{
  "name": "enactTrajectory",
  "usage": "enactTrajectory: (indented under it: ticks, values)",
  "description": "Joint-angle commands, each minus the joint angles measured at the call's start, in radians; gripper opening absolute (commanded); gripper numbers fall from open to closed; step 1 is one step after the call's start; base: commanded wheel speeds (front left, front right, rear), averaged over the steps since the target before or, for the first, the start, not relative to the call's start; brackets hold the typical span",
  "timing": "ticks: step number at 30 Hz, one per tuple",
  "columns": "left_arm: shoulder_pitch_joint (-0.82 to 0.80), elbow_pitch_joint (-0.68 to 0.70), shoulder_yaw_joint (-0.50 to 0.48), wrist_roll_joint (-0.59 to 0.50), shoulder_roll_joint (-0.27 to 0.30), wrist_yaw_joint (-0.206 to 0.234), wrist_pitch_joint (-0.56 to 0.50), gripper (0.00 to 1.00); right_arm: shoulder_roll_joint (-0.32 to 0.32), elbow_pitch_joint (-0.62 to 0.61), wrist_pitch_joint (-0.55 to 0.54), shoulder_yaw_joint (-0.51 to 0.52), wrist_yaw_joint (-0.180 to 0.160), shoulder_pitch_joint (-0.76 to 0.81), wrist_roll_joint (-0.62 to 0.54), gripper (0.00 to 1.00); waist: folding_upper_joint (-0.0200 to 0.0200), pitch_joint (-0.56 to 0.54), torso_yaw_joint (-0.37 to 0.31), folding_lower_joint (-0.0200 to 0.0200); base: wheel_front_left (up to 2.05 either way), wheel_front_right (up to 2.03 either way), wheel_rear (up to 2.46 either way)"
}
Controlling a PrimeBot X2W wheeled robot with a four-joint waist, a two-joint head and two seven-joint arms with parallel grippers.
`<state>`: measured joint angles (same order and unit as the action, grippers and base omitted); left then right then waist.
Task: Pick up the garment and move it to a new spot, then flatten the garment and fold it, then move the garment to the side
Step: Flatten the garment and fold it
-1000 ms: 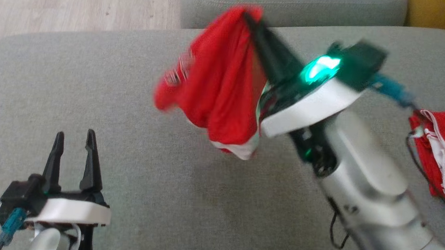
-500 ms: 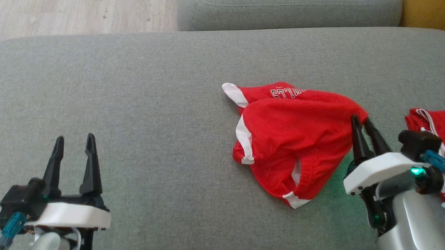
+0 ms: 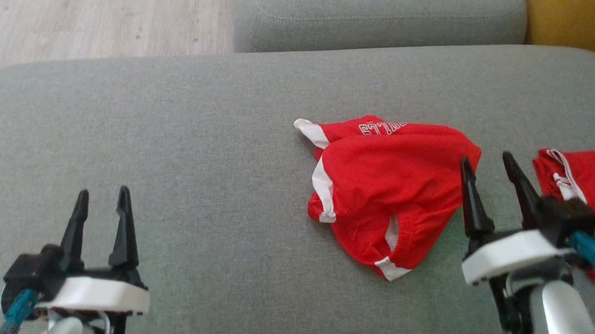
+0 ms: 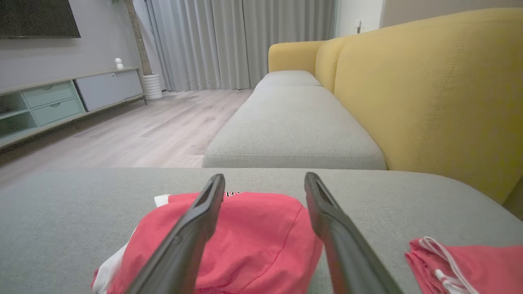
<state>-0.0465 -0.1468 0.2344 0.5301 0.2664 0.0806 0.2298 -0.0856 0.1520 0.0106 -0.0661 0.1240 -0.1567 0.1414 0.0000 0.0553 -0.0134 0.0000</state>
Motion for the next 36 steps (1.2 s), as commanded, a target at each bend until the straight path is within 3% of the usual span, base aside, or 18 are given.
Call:
enactTrajectory:
  ticks: [1,6,9,15,20,30,36]
  values:
    - [-0.012,0.024,-0.031,0.011,0.019,0.003,0.007,1.00,-0.015,-0.059,0.011,-0.019,0.007,0.011,-0.021,1.00,0.0000,-0.010,-0.001,0.0000,0.00,0.00,0.00]
    - [0.003,0.025,-0.023,0.009,0.022,0.002,0.008,1.00,0.000,-0.109,-0.019,-0.011,0.007,0.089,-0.036,1.00,0.0000,-0.022,-0.008,0.0000,0.00,0.00,0.00]
    - [-0.009,0.039,0.038,-0.014,0.016,-0.027,-0.015,1.00,0.008,-0.137,-0.033,-0.015,0.007,0.105,-0.025,1.00,0.0000,-0.017,-0.015,0.0000,0.00,0.00,0.00]
    - [-0.110,0.014,0.254,-0.062,-0.066,-0.146,-0.103,1.00,0.013,-0.169,-0.044,-0.018,0.007,0.094,-0.020,1.00,0.0000,0.025,-0.030,0.0000,0.00,0.00,0.00]
    - [-0.232,-0.111,0.449,-0.093,-0.146,-0.202,-0.149,1.00,0.016,-0.180,-0.046,-0.030,0.007,0.075,-0.017,1.00,0.0000,0.078,-0.058,0.0000,0.00,0.00,0.00]
    - [-0.437,-0.283,0.746,0.005,-0.177,-0.211,-0.140,1.00,0.023,-0.170,-0.027,-0.045,0.007,0.027,-0.005,1.00,0.0000,0.156,-0.134,0.0000,0.00,0.00,0.00]
    - [-0.528,-0.398,0.840,0.075,-0.178,-0.211,-0.140,1.00,0.028,-0.154,-0.011,-0.047,0.007,0.015,0.003,1.00,0.0000,0.177,-0.173,0.0000,0.00,0.00,0.00]
